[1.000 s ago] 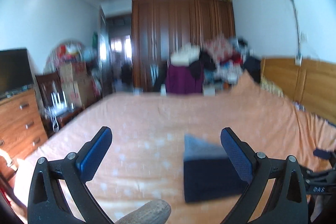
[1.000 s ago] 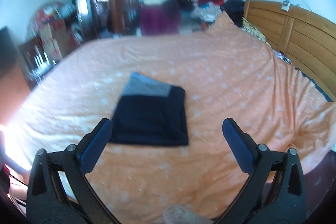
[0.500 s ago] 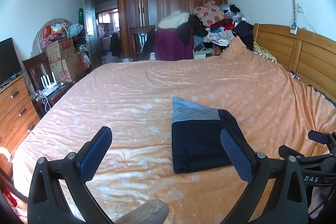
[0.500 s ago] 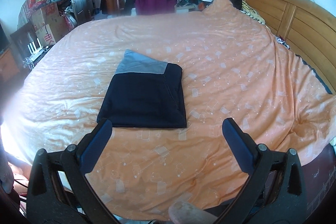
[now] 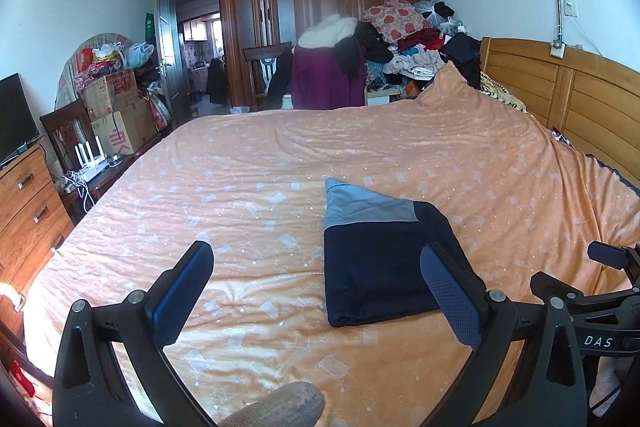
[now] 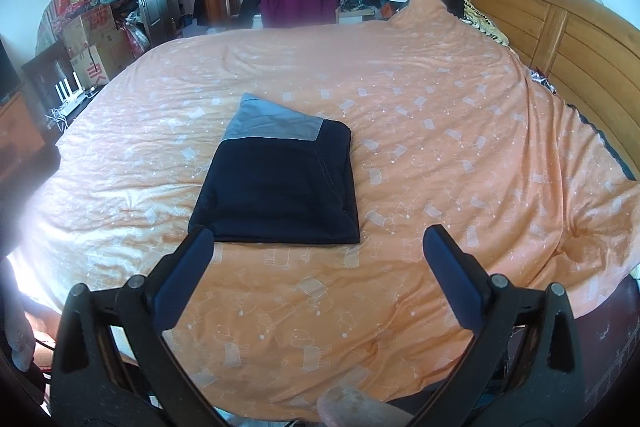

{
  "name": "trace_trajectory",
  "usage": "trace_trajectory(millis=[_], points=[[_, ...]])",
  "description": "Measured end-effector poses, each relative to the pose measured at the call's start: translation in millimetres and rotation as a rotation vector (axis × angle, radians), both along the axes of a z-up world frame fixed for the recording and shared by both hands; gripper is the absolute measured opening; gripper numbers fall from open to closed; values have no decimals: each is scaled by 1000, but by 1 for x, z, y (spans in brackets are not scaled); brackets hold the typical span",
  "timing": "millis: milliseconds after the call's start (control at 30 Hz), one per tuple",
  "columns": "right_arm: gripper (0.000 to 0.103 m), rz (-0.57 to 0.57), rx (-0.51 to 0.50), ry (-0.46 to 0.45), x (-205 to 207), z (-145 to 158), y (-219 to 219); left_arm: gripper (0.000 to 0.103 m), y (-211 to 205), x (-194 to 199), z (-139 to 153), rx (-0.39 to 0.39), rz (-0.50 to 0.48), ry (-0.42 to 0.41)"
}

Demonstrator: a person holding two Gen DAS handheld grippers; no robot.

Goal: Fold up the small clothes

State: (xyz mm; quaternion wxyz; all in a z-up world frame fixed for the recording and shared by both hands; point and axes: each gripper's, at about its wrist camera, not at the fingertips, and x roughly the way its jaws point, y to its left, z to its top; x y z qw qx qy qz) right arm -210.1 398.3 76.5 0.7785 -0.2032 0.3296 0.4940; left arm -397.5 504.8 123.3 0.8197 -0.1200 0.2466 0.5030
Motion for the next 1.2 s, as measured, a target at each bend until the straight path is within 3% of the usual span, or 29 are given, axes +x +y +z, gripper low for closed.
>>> trace_trajectory(millis=[500,600,733,867,1000,1200], points=[[103,-2,6,-13,2,3,1,103,3,1,-1,7,0,-3],[103,-27,42,-88,-3,16,-4,103,4,1,1,13,0,-5],[103,-104,201,-241,-18,63,-32,103,0,-1,10,48,4,-18],[103,-158,454,-366,-34,102,-73,103,-7,-7,23,110,7,-48],[103,-105,341,-291,-21,96,-47,103,-9,-8,31,144,16,-86],[103,-66,202,-171,-12,55,-22,103,-12,-2,31,138,-2,-70]])
